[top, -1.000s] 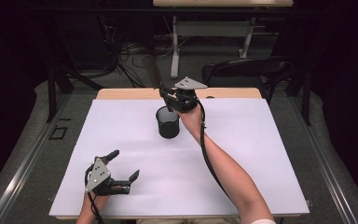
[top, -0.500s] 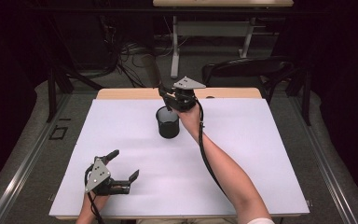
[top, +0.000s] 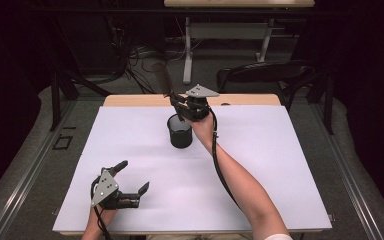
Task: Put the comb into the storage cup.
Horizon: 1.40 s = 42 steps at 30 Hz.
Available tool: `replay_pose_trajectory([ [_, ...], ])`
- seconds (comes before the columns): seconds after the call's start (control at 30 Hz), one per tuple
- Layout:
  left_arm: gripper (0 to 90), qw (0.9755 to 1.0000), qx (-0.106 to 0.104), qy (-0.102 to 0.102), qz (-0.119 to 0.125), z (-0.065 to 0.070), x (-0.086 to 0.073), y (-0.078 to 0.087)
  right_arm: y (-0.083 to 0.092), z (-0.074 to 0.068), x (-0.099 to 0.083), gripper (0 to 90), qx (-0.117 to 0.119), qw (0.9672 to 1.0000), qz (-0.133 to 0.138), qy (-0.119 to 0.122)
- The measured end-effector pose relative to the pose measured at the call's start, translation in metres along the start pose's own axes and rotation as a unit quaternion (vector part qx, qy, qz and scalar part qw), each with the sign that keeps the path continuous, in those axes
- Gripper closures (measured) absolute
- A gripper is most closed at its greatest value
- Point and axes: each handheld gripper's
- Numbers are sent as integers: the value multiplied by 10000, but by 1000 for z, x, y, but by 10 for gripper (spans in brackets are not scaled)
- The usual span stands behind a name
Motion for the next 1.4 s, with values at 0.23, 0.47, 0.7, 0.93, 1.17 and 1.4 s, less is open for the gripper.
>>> replay_pose_trajectory([
  [0.23,21,10000,-1,-3,-2,0,0,0,-1,0,-4,726,-5,10000,-45,-7],
  [0.47,21,10000,0,0,1,0,0,0,-3,0,-10,726,20,9999,-119,10],
  [0.7,21,10000,1,4,6,0,0,0,-4,-2,-15,726,41,9998,-168,-8],
  [0.93,21,10000,5,-2,0,0,0,0,-4,-1,-20,726,34,9998,-213,-19],
  [1.17,21,10000,3,7,3,0,0,0,-5,0,-24,726,45,9997,-255,-26],
  [1.4,21,10000,6,-3,4,0,0,0,-5,0,-28,726,50,9995,-324,-21],
])
Point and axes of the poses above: each handheld gripper's, and its own axes: y roughly backward along the jaws, x roughly out of its top, z roughly to its right, and after that the axes turned 9 degrees about -x, right-handed
